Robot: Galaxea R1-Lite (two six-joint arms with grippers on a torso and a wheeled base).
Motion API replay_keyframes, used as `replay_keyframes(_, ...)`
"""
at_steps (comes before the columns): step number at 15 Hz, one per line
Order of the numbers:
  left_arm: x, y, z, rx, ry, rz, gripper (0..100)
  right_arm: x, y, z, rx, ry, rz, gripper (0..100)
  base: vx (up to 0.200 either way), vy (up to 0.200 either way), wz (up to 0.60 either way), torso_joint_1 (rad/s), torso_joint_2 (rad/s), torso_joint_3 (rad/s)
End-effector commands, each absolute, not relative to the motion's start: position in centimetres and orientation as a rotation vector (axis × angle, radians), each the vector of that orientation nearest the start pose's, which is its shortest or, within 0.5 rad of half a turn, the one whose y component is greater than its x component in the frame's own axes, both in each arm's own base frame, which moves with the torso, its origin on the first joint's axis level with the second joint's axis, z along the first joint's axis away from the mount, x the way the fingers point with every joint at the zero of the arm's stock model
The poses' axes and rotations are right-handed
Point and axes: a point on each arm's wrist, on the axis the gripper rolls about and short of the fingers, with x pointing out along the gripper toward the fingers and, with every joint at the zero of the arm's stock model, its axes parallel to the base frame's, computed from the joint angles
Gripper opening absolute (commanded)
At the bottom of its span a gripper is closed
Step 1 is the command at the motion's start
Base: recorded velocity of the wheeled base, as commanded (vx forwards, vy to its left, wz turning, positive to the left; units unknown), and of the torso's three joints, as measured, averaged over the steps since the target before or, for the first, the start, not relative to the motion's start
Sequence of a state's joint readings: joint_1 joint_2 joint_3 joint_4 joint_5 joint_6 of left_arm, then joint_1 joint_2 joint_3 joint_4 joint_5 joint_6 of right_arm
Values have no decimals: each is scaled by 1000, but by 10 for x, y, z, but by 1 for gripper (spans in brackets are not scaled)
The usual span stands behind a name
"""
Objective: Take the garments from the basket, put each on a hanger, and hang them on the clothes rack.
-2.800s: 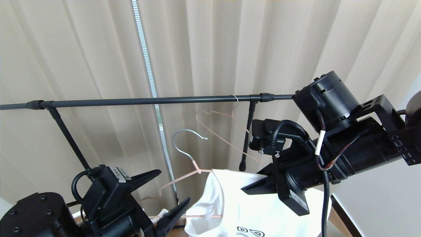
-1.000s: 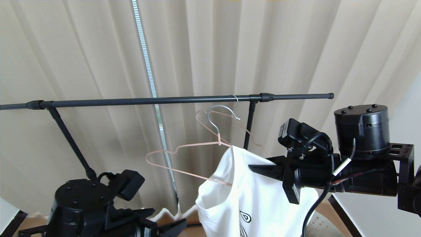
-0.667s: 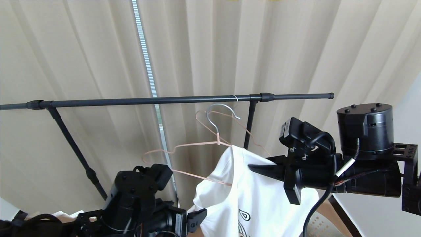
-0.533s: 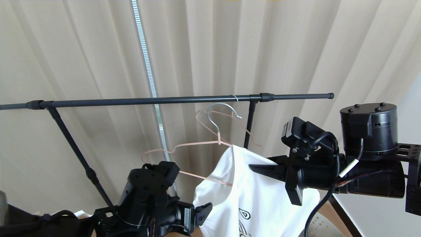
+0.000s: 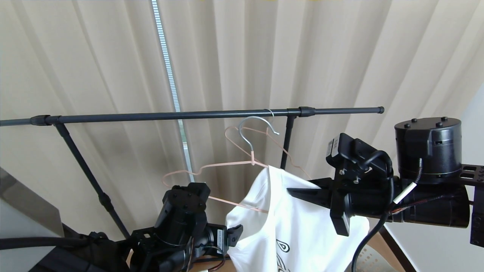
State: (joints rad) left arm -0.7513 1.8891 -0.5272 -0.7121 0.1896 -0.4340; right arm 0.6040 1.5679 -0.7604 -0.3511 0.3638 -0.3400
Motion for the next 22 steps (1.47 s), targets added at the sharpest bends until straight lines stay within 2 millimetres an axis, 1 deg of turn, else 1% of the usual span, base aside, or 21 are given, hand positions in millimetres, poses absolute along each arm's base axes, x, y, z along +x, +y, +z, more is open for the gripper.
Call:
replay_keyframes(1,215,-189,62,-107,703,-379,100,214,157,182,-365,303,1023,0,0,0,0,0,0,0)
replay_keyframes(3,217,-189,59,-103,711,-372,100,214,157,182,-364,301,1022,0,0,0,0,0,0,0)
replay_keyframes(4,216,-190,58,-100,712,-374,0,214,157,182,-363,301,1021,0,0,0,0,0,0,0)
replay_keyframes(8,212,-186,59,-92,707,-358,0,218,154,182,-361,306,1003,0,0,0,0,0,0,0)
replay_keyframes(10,211,-184,66,-104,670,-346,0,219,154,182,-361,307,1002,0,0,0,0,0,0,0)
replay_keyframes(11,209,-182,68,-101,668,-346,0,219,154,182,-360,306,1002,0,0,0,0,0,0,0)
replay_keyframes(14,203,-174,79,-114,631,-342,0,220,152,180,-359,313,995,0,0,0,0,0,0,0)
replay_keyframes(16,204,-166,81,-119,621,-306,0,220,150,180,-360,315,991,0,0,0,0,0,0,0)
replay_keyframes(19,206,-148,96,-141,569,-268,0,215,147,179,-368,317,996,0,0,0,0,0,0,0)
replay_keyframes(22,208,-136,103,-163,539,-232,0,213,146,175,-403,310,1005,0,0,0,0,0,0,0)
